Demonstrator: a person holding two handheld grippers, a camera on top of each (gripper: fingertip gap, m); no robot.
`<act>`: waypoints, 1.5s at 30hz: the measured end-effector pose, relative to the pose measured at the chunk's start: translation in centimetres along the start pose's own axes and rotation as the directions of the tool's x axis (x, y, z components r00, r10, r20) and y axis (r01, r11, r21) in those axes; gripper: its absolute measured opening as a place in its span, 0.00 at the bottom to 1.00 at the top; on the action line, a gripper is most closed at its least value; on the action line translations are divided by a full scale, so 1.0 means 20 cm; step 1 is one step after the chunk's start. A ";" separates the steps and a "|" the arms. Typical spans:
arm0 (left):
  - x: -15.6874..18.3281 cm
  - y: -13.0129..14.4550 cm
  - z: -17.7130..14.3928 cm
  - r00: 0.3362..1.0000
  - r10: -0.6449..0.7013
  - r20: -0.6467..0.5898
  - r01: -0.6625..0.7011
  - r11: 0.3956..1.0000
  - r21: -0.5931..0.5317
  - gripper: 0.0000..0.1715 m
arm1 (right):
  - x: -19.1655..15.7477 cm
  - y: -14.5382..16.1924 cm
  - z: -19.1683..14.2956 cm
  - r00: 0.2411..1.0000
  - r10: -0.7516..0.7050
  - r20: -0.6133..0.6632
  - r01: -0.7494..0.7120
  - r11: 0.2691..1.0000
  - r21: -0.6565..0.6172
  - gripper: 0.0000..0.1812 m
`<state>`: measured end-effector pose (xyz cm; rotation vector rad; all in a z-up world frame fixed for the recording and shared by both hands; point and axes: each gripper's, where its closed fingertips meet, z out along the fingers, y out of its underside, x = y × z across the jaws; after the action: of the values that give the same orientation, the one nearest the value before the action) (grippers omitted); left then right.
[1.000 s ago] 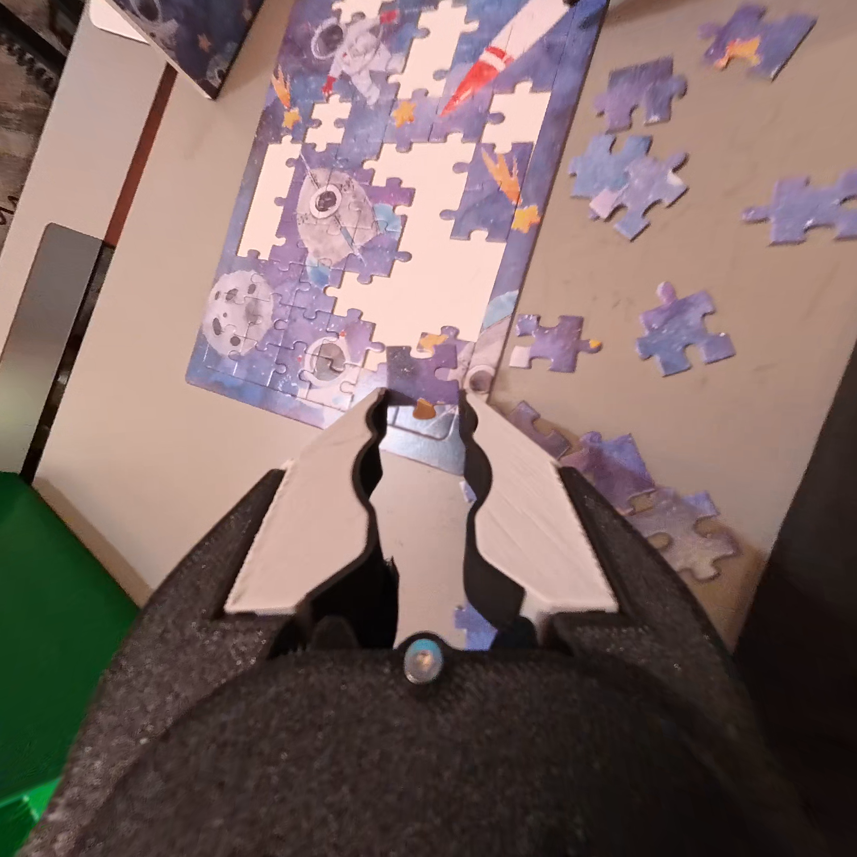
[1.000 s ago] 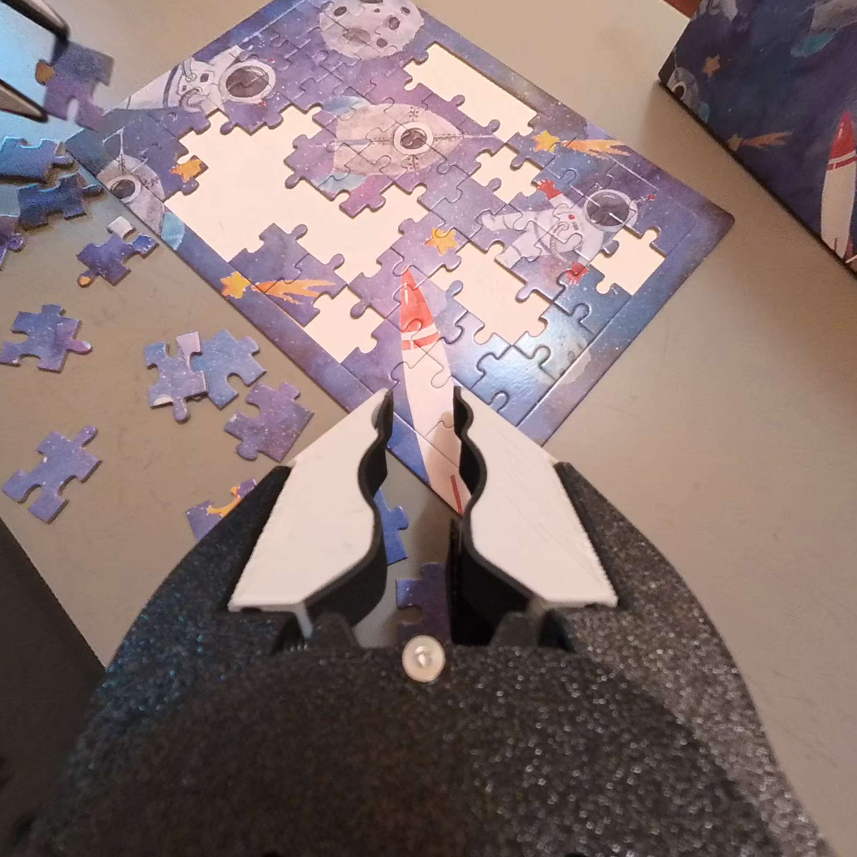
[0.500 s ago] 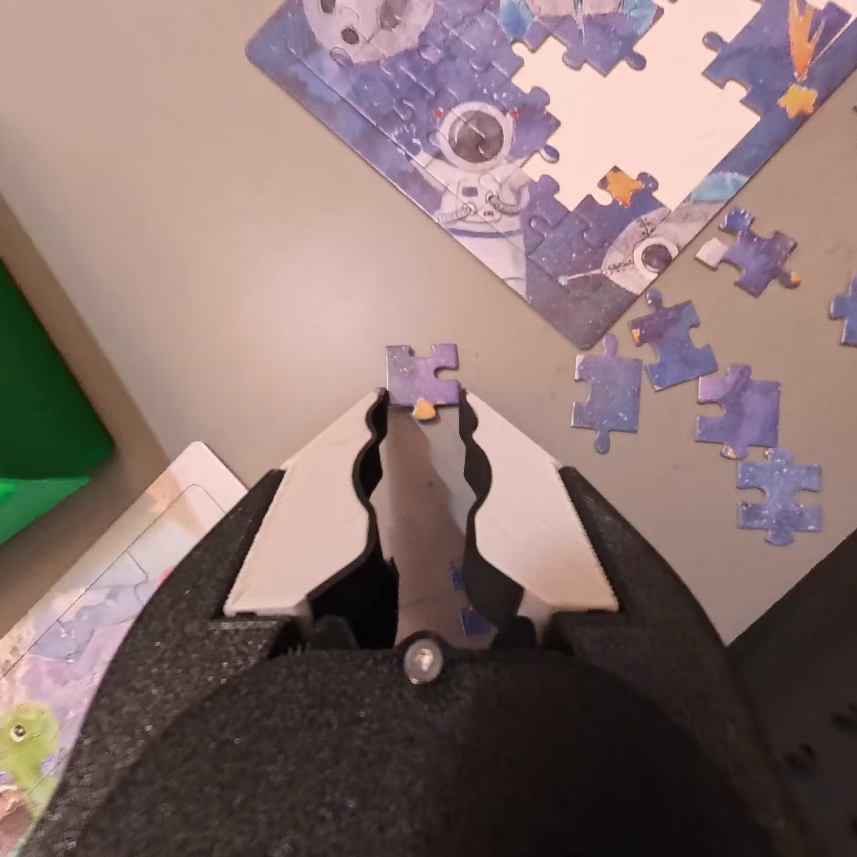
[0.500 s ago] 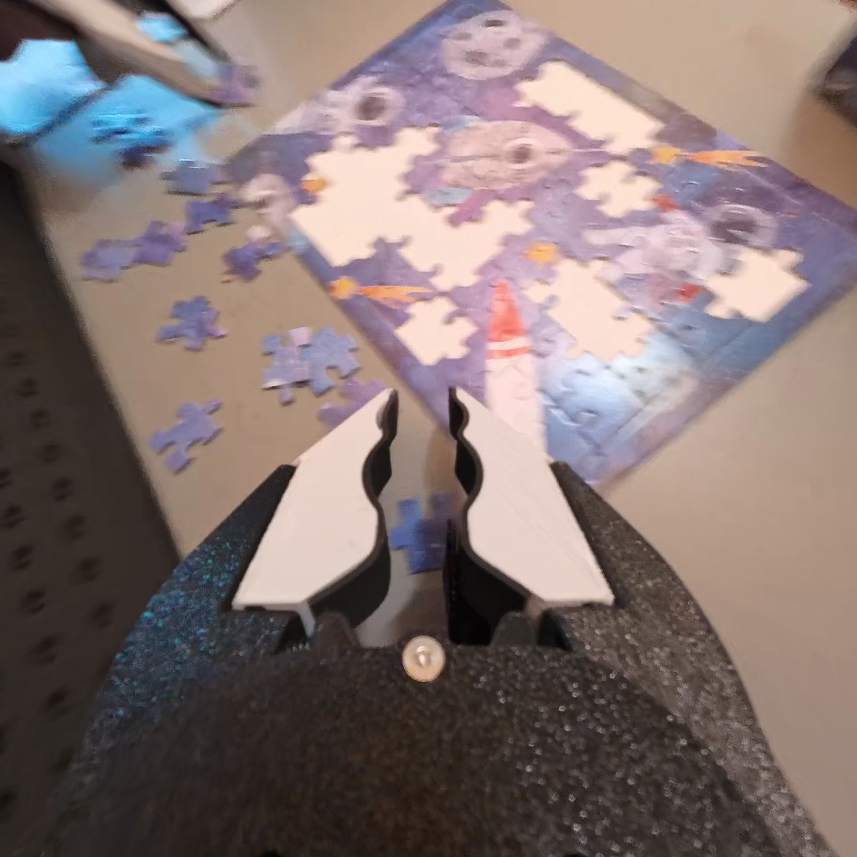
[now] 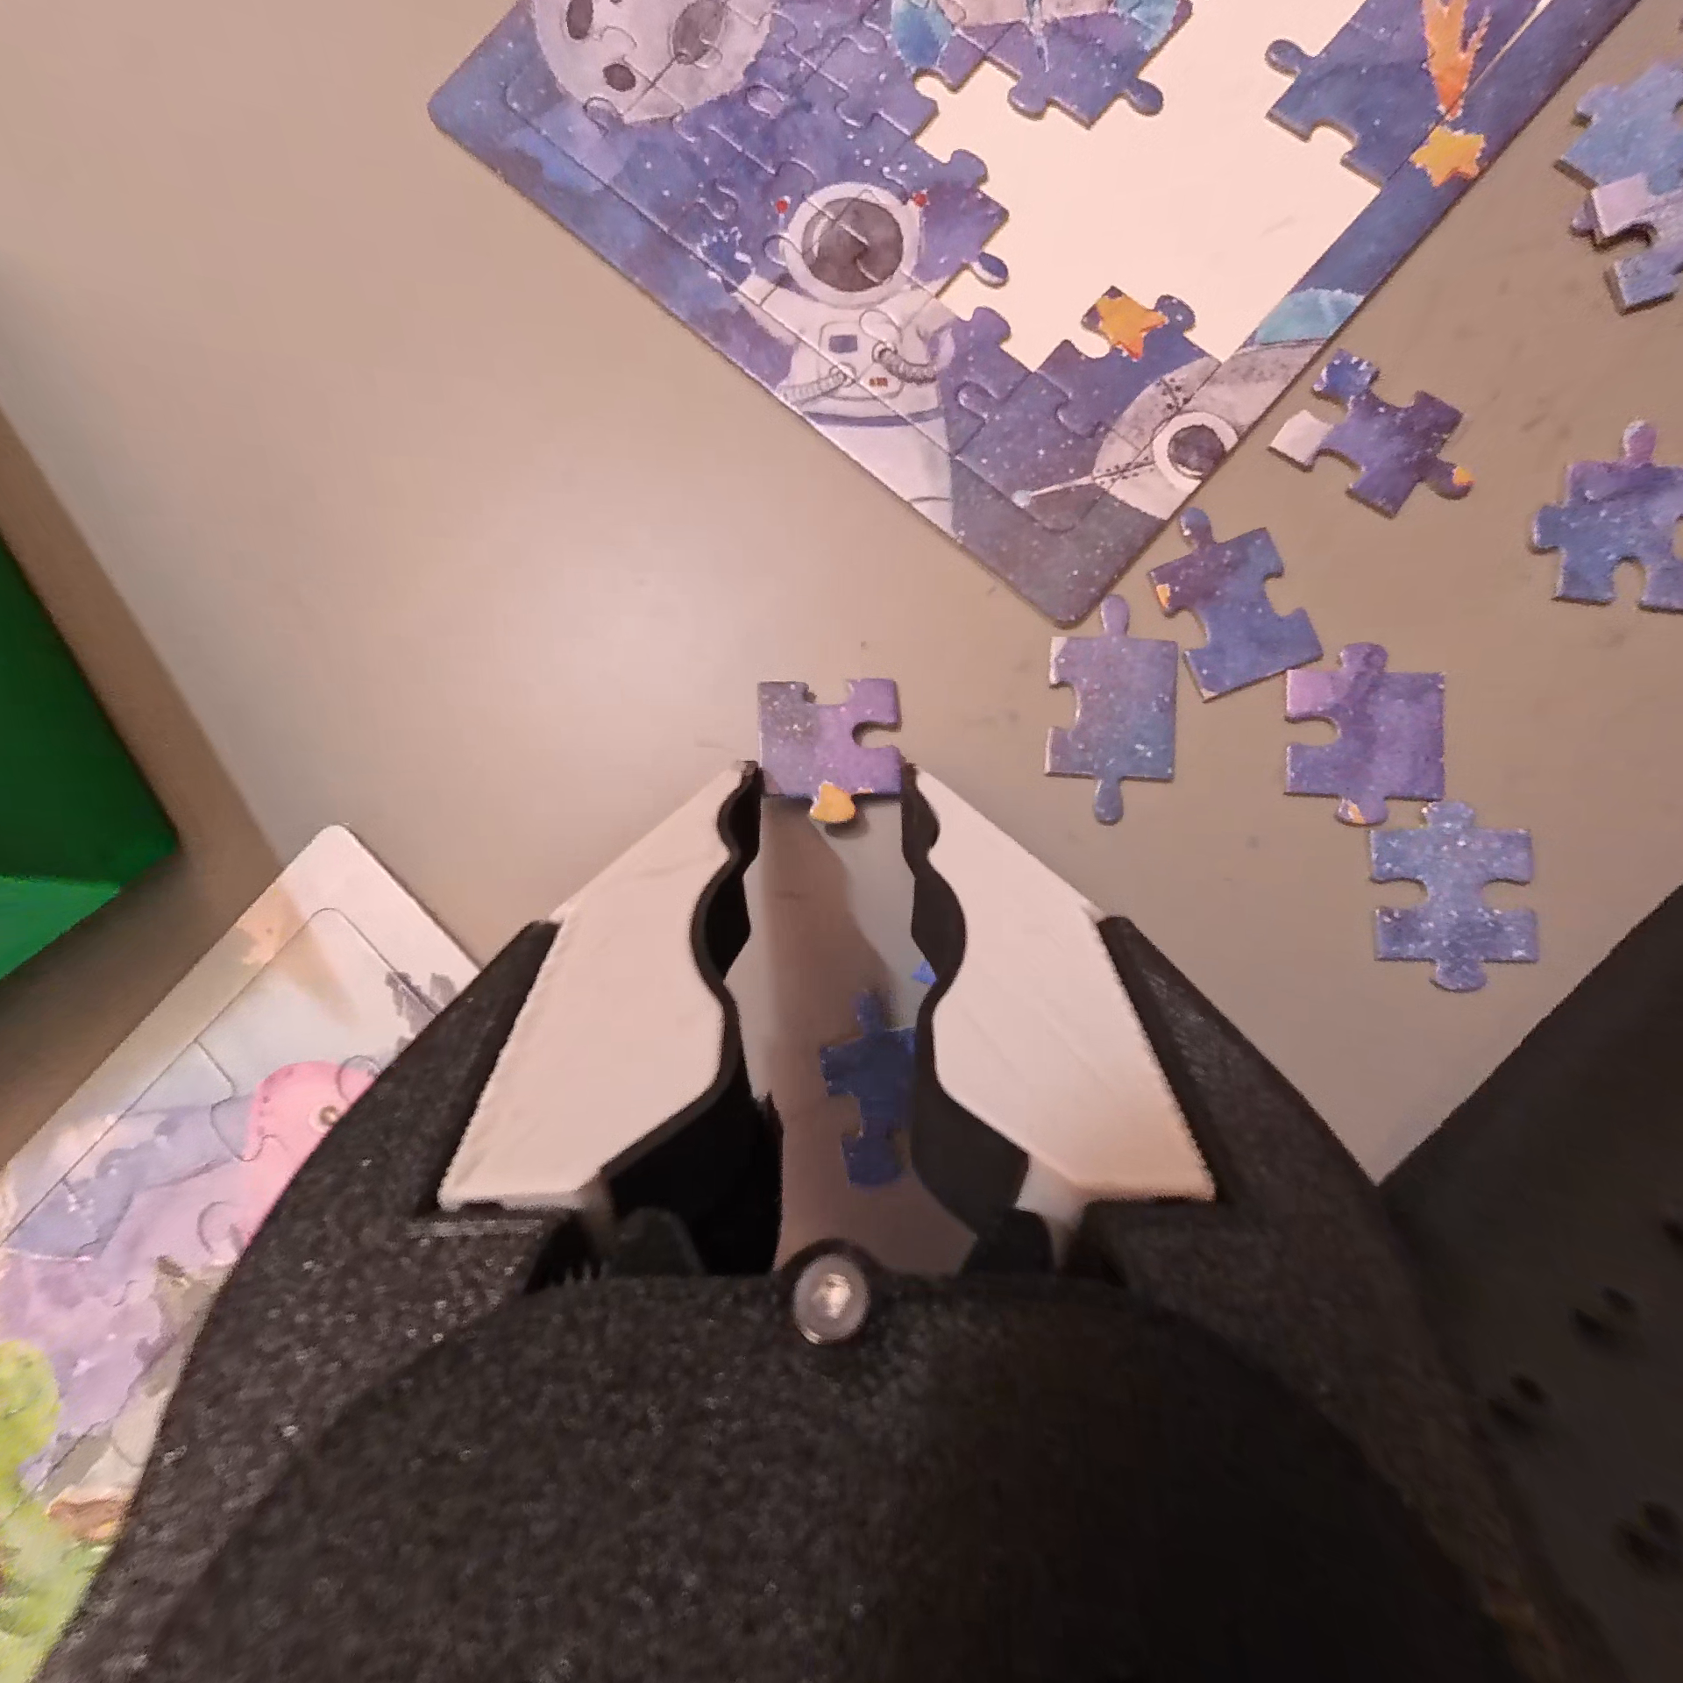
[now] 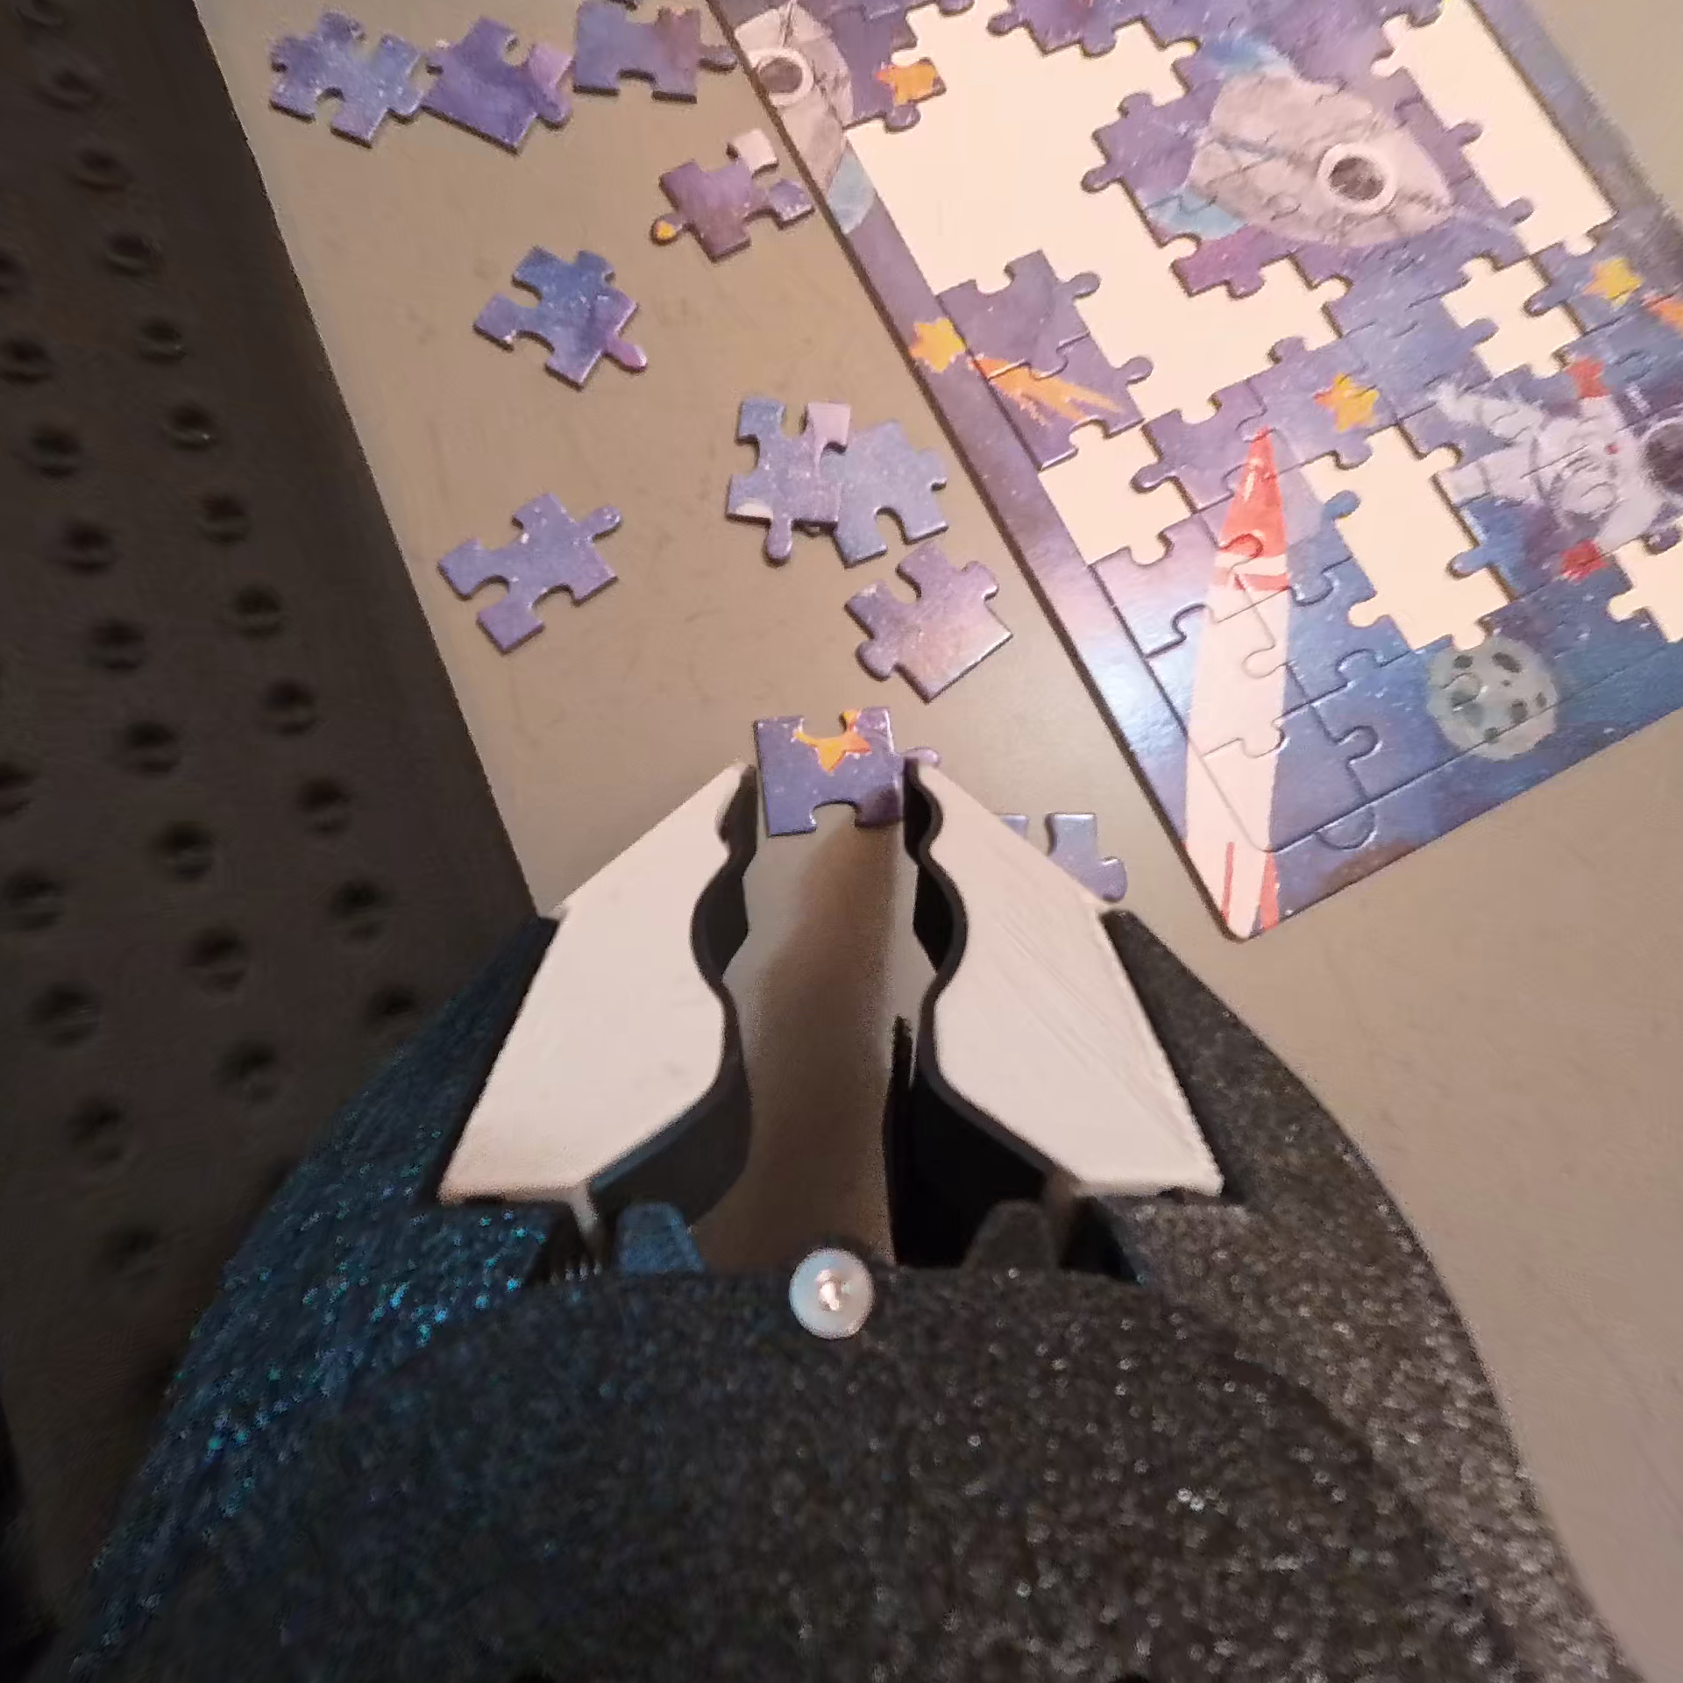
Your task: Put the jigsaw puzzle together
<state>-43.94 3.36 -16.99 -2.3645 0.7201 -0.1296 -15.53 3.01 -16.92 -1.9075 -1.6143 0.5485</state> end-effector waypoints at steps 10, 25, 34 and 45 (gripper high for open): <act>0.16 -0.10 -0.07 0.973 0.225 -0.057 -0.221 0.972 0.079 0.18 | 0.01 0.03 0.03 0.998 0.058 0.033 -0.058 0.998 -0.011 0.23; 0.14 -0.07 -0.03 0.976 0.216 -0.035 -0.213 0.975 0.060 0.18 | 0.01 0.02 0.02 0.997 0.054 0.054 -0.054 0.999 -0.005 0.17; 0.15 -0.10 -0.04 0.976 0.206 -0.074 -0.200 0.976 0.082 0.18 | 0.01 -0.01 -0.02 0.998 0.040 0.052 -0.041 0.999 0.021 0.17; 0.41 -0.32 -0.12 0.889 0.436 -0.136 -0.395 0.883 0.253 0.18 | -0.09 -0.17 -0.02 0.980 0.065 0.190 -0.075 0.996 0.047 0.30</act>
<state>-34.77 1.79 -11.80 -1.9529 1.2277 -0.2357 -18.16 1.44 -14.38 -1.9269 -1.6352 0.8155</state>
